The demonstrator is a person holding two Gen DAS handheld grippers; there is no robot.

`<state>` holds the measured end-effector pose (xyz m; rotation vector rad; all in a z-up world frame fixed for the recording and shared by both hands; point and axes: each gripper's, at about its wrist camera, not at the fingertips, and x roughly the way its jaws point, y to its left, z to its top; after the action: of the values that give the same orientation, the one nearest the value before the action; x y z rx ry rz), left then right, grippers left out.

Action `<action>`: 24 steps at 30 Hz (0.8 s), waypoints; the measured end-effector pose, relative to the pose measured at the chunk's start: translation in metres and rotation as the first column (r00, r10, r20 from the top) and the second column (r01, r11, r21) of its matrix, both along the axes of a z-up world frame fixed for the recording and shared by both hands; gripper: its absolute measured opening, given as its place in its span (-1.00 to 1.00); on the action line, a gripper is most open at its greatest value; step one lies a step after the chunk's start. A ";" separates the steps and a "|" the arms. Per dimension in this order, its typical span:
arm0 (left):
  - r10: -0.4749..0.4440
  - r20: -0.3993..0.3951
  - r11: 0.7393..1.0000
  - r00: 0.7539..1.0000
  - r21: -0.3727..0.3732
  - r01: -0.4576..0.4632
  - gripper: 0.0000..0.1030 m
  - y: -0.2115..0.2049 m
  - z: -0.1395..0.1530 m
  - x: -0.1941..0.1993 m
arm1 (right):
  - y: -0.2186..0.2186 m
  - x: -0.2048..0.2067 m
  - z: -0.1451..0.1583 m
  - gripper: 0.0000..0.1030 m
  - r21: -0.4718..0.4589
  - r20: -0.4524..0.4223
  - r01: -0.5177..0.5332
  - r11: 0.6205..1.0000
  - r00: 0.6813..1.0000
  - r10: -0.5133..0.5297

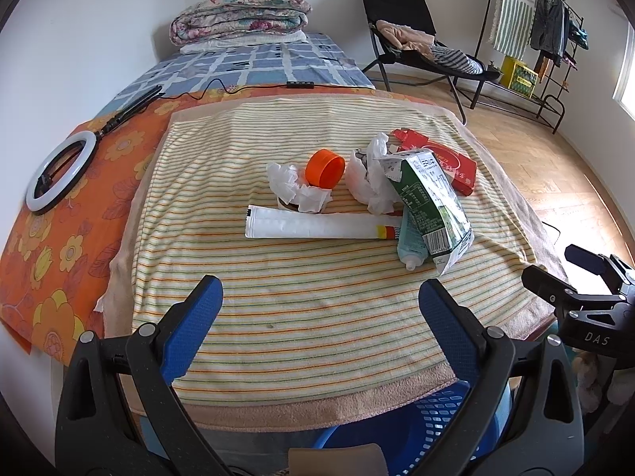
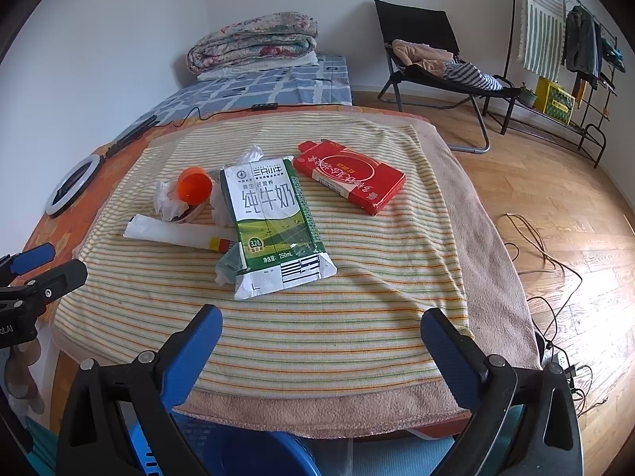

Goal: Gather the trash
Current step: 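Grasp the orange plastic cup with the left tool while the right tool grasps the milk carton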

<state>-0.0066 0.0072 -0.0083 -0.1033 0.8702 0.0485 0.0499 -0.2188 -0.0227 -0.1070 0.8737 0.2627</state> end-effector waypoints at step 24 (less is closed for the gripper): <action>-0.066 -0.044 0.998 0.997 -0.027 0.065 0.59 0.033 -0.005 0.090 | 0.024 0.070 -0.018 0.96 0.089 -0.073 -0.180 0.980 0.980 0.187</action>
<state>0.0831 0.0398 -0.0132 -0.0983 0.9184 -0.0219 0.1194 -0.1946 -0.0404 -0.1011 0.9333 0.4785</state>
